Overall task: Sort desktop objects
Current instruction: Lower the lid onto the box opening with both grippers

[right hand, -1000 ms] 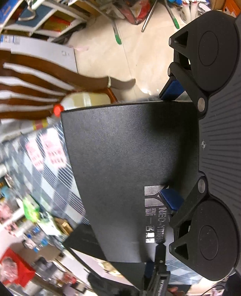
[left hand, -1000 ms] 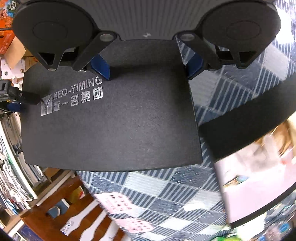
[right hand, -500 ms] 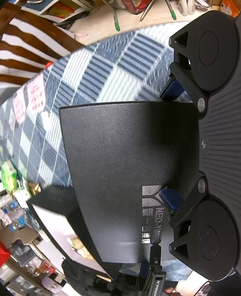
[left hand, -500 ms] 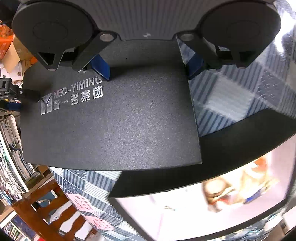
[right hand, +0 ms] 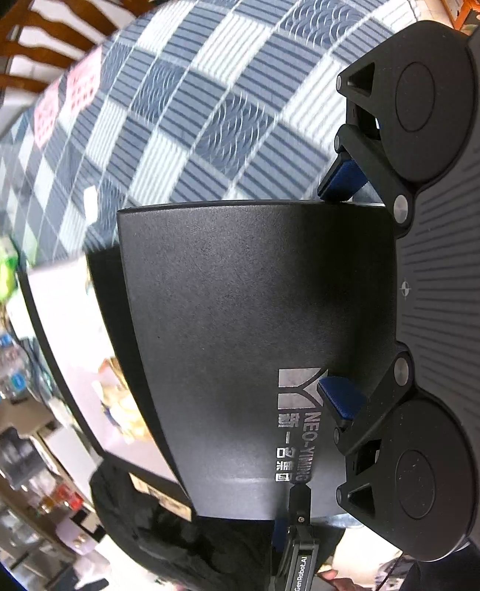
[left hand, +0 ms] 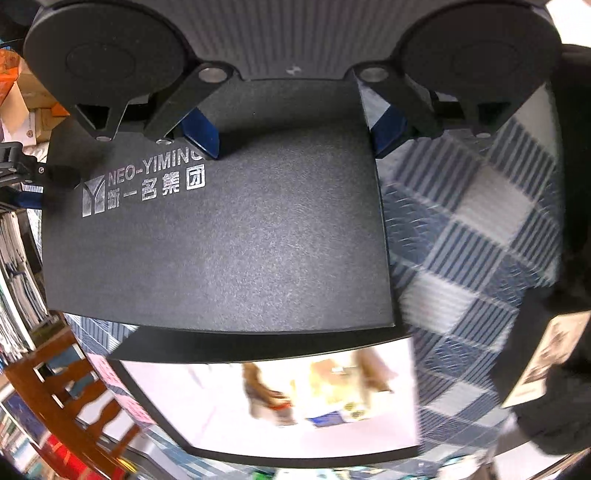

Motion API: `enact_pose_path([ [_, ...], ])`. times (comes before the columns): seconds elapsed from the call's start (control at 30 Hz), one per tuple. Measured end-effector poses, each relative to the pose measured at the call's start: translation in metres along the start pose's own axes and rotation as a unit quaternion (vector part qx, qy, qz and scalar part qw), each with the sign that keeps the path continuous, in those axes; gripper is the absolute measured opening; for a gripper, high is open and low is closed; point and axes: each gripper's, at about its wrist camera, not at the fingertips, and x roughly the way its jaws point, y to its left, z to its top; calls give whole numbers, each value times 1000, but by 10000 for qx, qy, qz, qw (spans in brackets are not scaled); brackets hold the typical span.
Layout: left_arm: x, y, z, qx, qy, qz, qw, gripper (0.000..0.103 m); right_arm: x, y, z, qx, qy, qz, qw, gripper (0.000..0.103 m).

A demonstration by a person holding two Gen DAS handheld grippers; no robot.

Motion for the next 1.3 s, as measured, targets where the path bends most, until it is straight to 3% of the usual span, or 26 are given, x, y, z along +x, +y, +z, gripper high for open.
enact_pose_path([
  [0.73,-58,158,-33,-903,-147,304,9953,103,56,151,60,-840,304,537,9946,102],
  [1.3,-91,202,-8,-834,-413,443,9947,103,64,203,92,-969,205,649,9930,102],
])
